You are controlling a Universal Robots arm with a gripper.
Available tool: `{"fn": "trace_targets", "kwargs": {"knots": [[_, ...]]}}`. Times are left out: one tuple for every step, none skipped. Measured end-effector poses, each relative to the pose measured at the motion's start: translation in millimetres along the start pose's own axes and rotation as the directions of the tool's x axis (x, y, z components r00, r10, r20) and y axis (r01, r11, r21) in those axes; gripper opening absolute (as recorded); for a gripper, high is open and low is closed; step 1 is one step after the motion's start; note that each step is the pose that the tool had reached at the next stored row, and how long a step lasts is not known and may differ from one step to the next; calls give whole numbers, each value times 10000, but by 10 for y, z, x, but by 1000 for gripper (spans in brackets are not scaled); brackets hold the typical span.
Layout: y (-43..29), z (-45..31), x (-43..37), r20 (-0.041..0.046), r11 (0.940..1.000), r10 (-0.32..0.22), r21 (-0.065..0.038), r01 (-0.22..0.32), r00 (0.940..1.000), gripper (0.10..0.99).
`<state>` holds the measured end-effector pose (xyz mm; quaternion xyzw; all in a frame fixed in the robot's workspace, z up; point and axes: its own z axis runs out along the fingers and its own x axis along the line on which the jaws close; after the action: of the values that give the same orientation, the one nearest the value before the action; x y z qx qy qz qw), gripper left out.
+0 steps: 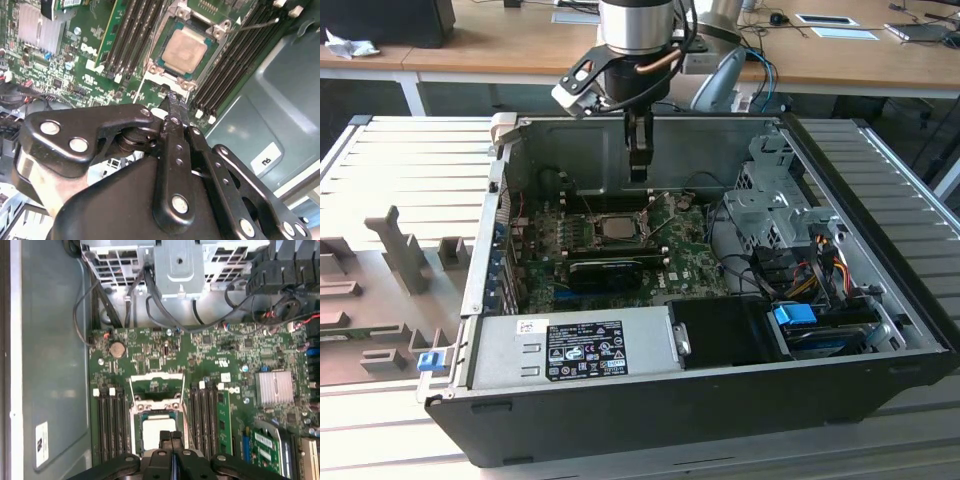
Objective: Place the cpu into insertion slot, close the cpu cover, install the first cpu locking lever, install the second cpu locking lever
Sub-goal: 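Close the cpu cover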
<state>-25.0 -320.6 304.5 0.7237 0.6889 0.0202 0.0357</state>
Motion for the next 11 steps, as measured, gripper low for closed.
{"fn": "trace_targets", "kwargs": {"knots": [[26,3,1,-1,10000,0,-1,0,10000,106],[66,6,3,-2,10000,-2,0,2,10000,106],[89,8,4,-1,10000,0,0,0,10000,106],[112,10,6,0,10000,0,1,0,10000,106],[136,12,7,0,10000,-1,1,1,10000,106],[150,13,7,-1,10000,-2,1,2,10000,106],[166,15,8,-1,10000,-2,1,2,10000,106],[181,17,9,-1,10000,0,1,0,10000,106],[210,21,11,0,10000,0,0,0,10000,106],[214,22,11,1,10000,-1,2,1,10000,106],[215,25,11,0,10000,0,2,0,10000,106]]}}
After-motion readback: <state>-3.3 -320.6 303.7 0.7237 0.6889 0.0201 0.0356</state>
